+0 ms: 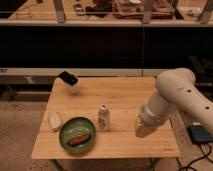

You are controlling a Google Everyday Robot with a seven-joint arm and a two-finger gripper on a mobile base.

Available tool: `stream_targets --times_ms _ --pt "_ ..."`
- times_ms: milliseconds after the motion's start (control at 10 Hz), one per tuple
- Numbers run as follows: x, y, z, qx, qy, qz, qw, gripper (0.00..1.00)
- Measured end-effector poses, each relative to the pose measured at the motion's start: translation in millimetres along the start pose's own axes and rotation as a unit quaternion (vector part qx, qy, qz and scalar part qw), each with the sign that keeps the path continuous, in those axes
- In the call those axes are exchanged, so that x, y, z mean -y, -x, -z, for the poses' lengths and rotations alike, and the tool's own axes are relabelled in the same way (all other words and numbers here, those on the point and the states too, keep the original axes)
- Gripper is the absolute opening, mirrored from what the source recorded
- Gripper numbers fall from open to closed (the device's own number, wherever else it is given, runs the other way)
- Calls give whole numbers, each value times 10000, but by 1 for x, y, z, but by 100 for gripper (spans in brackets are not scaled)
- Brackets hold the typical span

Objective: Move the arm in a circular motion

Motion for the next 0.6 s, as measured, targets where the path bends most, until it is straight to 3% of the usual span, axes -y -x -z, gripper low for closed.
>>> stream_targets --times_ms 100,300,500,600 --pt "59 -2 -8 37 -276 705 9971 0" --pt "124 -21 -18 -54 -499 1431 9884 0" --pt "178 -58 -34 -111 -648 1838 9808 0" --pt "193 -80 -44 -138 -678 1823 9808 0"
